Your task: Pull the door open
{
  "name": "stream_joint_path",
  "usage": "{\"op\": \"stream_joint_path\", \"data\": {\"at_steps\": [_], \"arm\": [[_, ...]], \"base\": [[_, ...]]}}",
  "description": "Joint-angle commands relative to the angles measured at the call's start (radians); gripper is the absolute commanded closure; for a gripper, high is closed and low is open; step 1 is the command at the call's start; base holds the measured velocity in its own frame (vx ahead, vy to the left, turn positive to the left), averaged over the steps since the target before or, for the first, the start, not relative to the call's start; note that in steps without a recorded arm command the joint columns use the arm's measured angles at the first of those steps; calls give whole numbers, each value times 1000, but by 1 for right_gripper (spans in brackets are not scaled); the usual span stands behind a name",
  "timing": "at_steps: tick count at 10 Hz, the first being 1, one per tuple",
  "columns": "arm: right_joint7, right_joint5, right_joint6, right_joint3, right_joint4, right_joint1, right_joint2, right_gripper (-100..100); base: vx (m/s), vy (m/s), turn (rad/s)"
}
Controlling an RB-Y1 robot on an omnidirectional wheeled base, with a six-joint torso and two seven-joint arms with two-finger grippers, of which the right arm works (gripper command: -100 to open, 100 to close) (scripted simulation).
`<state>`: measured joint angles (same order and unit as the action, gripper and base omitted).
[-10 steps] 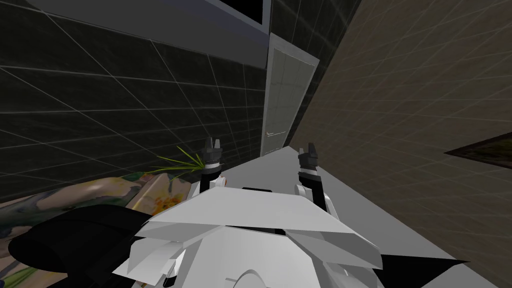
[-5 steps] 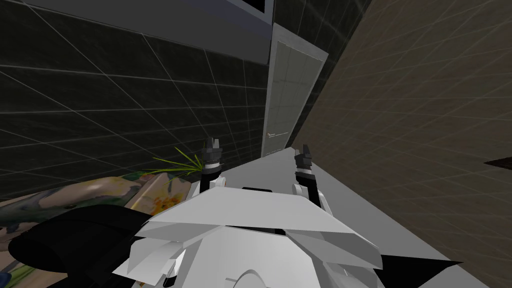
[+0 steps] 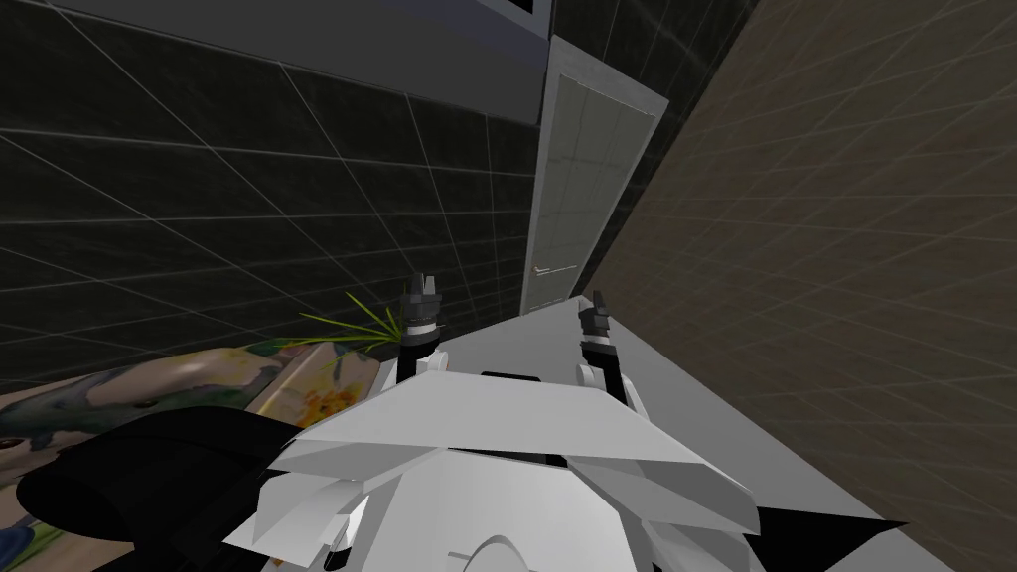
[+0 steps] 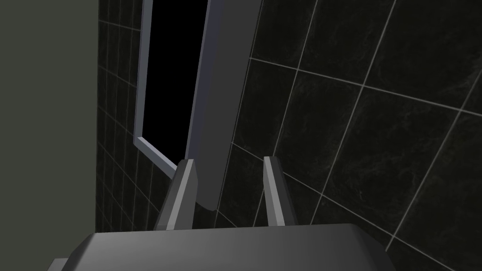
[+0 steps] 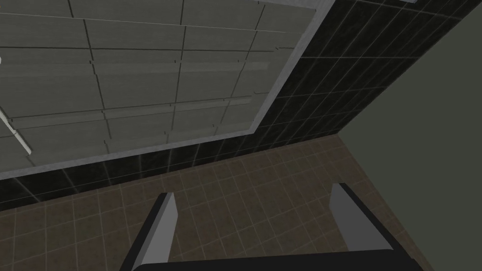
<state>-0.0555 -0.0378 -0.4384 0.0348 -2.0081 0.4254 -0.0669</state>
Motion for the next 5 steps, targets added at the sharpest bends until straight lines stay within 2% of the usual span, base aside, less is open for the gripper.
{"op": "stream_joint_path", "data": {"at_steps": [1,5], "arm": [[-7,8,-15,-6,35,-8,-11,-100],[-18,25,-49,-21,138,-42,-34,-100]], "base": [[91,-53,105],[92,-44,83]]}}
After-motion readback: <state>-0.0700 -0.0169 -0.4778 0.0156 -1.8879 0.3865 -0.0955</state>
